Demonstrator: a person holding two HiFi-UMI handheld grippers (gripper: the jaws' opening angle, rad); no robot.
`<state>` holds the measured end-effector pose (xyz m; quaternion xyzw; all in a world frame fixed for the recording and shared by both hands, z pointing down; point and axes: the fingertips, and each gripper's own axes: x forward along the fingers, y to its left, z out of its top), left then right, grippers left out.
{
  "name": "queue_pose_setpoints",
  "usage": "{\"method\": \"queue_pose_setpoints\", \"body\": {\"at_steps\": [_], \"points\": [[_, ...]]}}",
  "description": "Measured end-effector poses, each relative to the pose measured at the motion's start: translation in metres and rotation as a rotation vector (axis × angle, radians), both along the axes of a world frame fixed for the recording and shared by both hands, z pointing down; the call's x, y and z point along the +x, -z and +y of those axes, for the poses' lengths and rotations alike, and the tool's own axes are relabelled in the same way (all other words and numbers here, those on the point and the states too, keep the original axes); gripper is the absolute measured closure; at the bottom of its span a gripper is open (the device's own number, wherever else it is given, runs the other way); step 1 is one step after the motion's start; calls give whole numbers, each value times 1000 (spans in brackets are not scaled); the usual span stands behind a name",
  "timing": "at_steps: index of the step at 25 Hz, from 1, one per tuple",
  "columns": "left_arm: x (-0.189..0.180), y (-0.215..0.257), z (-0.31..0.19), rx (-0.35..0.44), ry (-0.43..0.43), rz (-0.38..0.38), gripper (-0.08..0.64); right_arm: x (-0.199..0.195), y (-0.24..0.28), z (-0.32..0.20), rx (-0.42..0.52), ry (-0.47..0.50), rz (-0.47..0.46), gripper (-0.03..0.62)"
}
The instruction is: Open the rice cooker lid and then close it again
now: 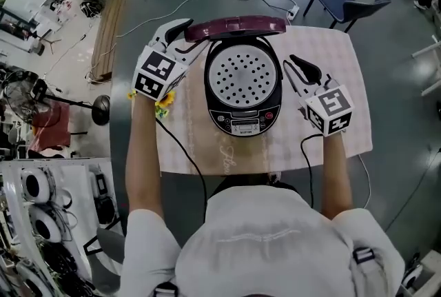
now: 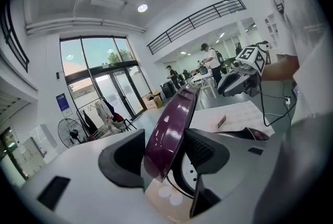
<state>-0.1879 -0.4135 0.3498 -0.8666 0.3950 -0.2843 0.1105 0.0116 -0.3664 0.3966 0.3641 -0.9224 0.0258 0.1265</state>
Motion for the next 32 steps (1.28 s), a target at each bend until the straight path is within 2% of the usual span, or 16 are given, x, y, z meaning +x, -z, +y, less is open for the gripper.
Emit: {"method": "queue_pose_setpoints", "body": {"at_steps": [5,12,16,22,28,32], "points": [[4,-16,24,-39,2,-58,311,3,0,10,2,24,-2,499],[9,-39,53,-40,24,-141,308,16,-10,26,-17,41,2,499],[10,-57,71,-67,39,-188,305,18,-17,35,-30,65,-1,499],[15,-76,91,-96,58,-174,296,19,-32,48,-55,101,3,499],[18,-97,106,-122,82,-209,287,22,-47,57,-76,131,15,499],[21,-109,114,-141,90,-190,275,19,-53,62,-91,155,-3,499]]}}
